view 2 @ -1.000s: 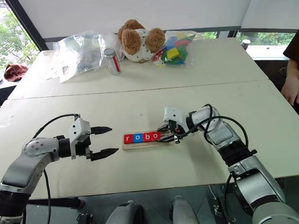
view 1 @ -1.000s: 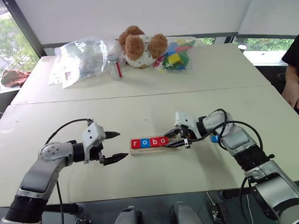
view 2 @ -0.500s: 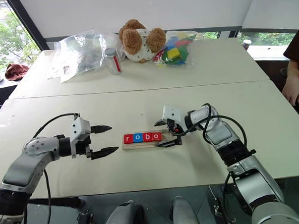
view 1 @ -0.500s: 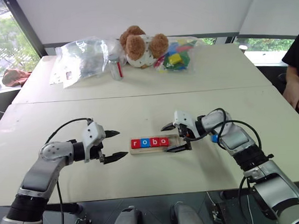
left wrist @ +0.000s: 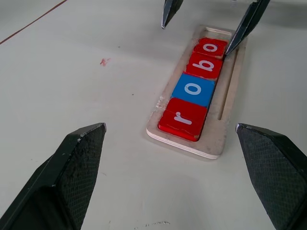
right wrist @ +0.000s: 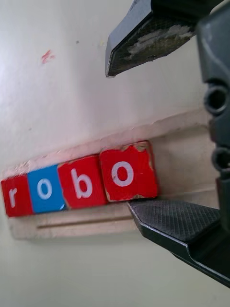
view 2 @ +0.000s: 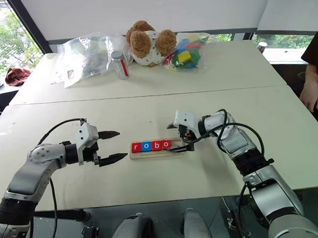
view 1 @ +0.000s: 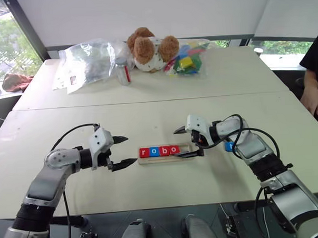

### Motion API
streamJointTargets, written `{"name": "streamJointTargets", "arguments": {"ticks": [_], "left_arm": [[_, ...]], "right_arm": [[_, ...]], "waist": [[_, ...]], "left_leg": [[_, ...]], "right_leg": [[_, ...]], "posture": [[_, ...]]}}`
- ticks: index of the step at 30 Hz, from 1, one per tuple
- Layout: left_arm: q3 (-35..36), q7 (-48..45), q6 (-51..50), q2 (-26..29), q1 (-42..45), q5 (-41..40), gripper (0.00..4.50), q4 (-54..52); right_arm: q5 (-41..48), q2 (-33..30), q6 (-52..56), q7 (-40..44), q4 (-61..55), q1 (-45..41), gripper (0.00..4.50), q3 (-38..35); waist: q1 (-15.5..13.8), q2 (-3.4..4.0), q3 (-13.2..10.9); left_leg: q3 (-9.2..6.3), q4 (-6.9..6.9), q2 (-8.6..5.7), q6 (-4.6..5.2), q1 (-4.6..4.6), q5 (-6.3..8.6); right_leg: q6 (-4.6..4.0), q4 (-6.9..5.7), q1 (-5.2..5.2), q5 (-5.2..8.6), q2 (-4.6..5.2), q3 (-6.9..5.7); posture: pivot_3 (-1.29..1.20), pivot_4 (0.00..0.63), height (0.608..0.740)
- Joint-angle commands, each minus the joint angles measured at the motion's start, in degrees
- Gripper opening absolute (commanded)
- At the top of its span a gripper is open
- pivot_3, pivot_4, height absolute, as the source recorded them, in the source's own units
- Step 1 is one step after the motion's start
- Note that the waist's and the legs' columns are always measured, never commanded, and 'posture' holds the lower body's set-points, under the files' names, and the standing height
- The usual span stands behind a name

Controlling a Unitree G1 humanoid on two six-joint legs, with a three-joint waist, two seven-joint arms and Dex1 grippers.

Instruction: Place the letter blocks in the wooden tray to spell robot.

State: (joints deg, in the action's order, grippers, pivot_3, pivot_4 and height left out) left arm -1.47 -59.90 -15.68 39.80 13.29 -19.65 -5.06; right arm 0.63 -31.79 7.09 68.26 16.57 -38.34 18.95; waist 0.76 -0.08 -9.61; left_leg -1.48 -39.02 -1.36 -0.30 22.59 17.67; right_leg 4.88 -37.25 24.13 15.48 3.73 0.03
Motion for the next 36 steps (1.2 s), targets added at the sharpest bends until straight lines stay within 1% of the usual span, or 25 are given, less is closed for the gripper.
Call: {"name": "streamJointTargets", "arguments": {"ticks": [1, 4, 7, 9, 11, 13, 14, 15, 18, 19, 21, 23, 25, 28, 32, 36], "left_arm": [[0.3, -0.2, 1.0, -0.1, 0.5, -0.1, 4.50, -0.8], [0.4, -0.3, 0.7, -0.3, 0.3, -0.3, 4.50, -1.1], [0.7, -0.5, 0.1, 0.0, 0.0, -0.7, 4.50, -2.3], [1.2, -0.6, -1.4, 0.0, 0.2, -2.0, 4.50, -4.2], [1.2, -0.7, -2.8, 0.2, 0.3, -3.0, 4.50, -6.5], [0.8, -1.0, -4.2, 0.3, 0.3, -4.0, 4.50, -8.8], [0.4, -1.1, -5.2, 0.2, 0.5, -4.7, 4.50, -10.0], [-0.2, -1.2, -6.3, 0.0, 0.9, -5.3, 4.50, -11.2], [-2.0, -1.7, -8.3, -0.8, 2.2, -6.4, 4.50, -13.3], [-3.4, -2.1, -8.2, -1.2, 3.0, -5.8, 4.50, -13.3], [-6.9, -3.7, -6.0, -1.8, 5.0, -3.3, 4.50, -12.6], [-8.1, -3.8, -5.1, -2.8, 6.5, -2.7, 4.50, -11.7], [-8.6, -3.1, -4.3, -4.7, 7.5, -2.7, 4.50, -10.4], [-9.5, -2.2, -3.0, -7.1, 7.5, -1.6, 4.50, -8.4], [-10.4, -1.1, -2.2, -9.1, 6.4, -0.9, 4.50, -7.7], [-10.7, -0.3, -1.9, -9.9, 5.6, -0.2, 4.50, -7.4]], "right_arm": [[0.1, 0.2, -0.8, -0.6, -0.7, -1.5, 4.40, -1.2], [1.1, -0.4, 0.5, -0.5, -3.7, -0.6, 4.40, -2.1], [3.3, -2.3, 5.1, -1.8, -10.6, 1.4, 4.40, -5.2], [5.0, -3.8, 10.7, -4.1, -17.2, 3.7, 4.40, -8.7], [6.8, -4.6, 18.4, -8.2, -24.1, 6.4, 4.40, -13.0], [7.9, -3.4, 27.8, -14.8, -31.7, 10.1, 4.40, -17.9], [7.5, -1.4, 31.8, -19.8, -35.7, 12.3, 4.40, -20.5], [5.8, 2.1, 37.3, -26.6, -39.8, 14.6, 4.40, -23.5], [-5.4, 9.4, 45.2, -45.5, -47.7, 20.8, 4.40, -26.5], [-7.6, 13.2, 49.2, -50.3, -50.5, 23.1, 4.40, -28.1], [-10.8, 16.3, 52.5, -55.5, -55.3, 29.0, 4.40, -27.5], [-11.1, 19.6, 56.0, -57.9, -58.7, 31.6, 4.40, -27.6], [-10.4, 24.7, 61.3, -59.9, -62.3, 33.1, 4.40, -28.7], [-9.7, 29.3, 66.4, -61.3, -65.5, 34.9, 4.40, -28.9], [-7.9, 30.2, 68.0, -60.7, -63.4, 33.6, 4.40, -30.0], [-6.5, 28.8, 66.0, -60.5, -59.4, 32.5, 4.40, -30.7]], "waist": [[0.0, 0.00, 0.0], [0.0, 0.00, 0.0], [-0.1, 0.00, 0.0], [-0.4, 0.00, 0.0], [-0.5, -0.01, 0.0], [-0.5, -0.02, 0.0], [-0.5, -0.03, 0.0], [-0.4, -0.03, 0.0], [-0.3, 0.00, 0.1], [-0.3, 0.00, 0.1], [-0.5, 0.03, 0.1], [-0.4, 0.03, 0.1], [0.0, 0.04, 0.1], [0.2, 0.05, 0.1], [0.2, 0.04, 0.1], [0.1, 0.04, 0.1]], "left_leg": [[0.00, 0.00, 0.00, 0.00, 0.00, 0.00], [0.00, -0.01, 0.00, -0.01, 0.00, -0.01], [-0.01, 0.00, 0.00, -0.01, 0.01, -0.01], [-0.03, 0.01, 0.01, -0.01, 0.05, -0.01], [-0.04, -0.02, 0.00, -0.01, 0.12, 0.00], [-0.04, -0.04, 0.00, 0.00, 0.14, 0.00], [-0.05, -0.03, 0.00, 0.00, 0.14, 0.00], [-0.05, -0.02, 0.00, 0.00, 0.14, 0.00], [-0.09, 0.03, 0.02, -0.03, 0.14, -0.01], [-0.06, 0.03, 0.01, -0.07, 0.15, -0.04], [-0.03, 0.00, -0.03, -0.37, 0.16, -0.21], [-0.02, 0.01, -0.05, -0.40, 0.16, -0.22], [0.04, 0.00, -0.05, -0.32, 0.13, -0.20], [0.08, 0.02, -0.02, -0.16, -0.05, -0.11], [0.10, 0.01, 0.00, -0.14, -0.13, -0.12], [0.11, -0.03, -0.03, -0.13, -0.14, -0.12]], "right_leg": [[0.00, -0.01, 0.00, 0.00, 0.00, 0.00], [0.00, -0.02, 0.00, 0.00, 0.00, 0.00], [0.00, -0.02, 0.02, 0.00, 0.00, 0.00], [0.00, -0.02, 0.05, 0.00, 0.01, -0.01], [0.00, 0.01, 0.06, 0.00, 0.04, -0.01], [0.00, 0.02, 0.07, 0.00, 0.05, 0.00], [0.00, 0.02, 0.07, 0.00, 0.06, 0.01], [0.00, 0.01, 0.08, 0.00, 0.06, 0.01], [0.00, -0.08, 0.15, 0.00, 0.04, 0.02], [0.00, -0.10, 0.18, 0.00, 0.05, 0.06], [0.00, -0.14, 0.20, 0.00, 0.04, 0.10], [0.00, -0.15, 0.20, 0.00, 0.03, 0.11], [0.00, -0.19, 0.20, 0.00, -0.04, 0.18], [0.00, -0.36, 0.20, 0.00, -0.16, 0.28], [0.00, -0.47, 0.17, 0.01, -0.25, 0.29], [0.00, -0.47, 0.13, 0.01, -0.27, 0.29]], "posture": [[0.00, 0.150, 0.740], [0.00, 0.150, 0.740], [0.00, 0.150, 0.740], [0.00, 0.150, 0.740], [0.00, 0.150, 0.740], [0.00, 0.150, 0.740], [0.00, 0.150, 0.740], [0.00, 0.150, 0.740], [0.00, 0.150, 0.740], [0.00, 0.150, 0.740], [0.00, 0.150, 0.740], [0.00, 0.150, 0.740], [0.00, 0.150, 0.740], [0.00, 0.150, 0.740], [0.00, 0.150, 0.740], [0.00, 0.150, 0.740]]}}
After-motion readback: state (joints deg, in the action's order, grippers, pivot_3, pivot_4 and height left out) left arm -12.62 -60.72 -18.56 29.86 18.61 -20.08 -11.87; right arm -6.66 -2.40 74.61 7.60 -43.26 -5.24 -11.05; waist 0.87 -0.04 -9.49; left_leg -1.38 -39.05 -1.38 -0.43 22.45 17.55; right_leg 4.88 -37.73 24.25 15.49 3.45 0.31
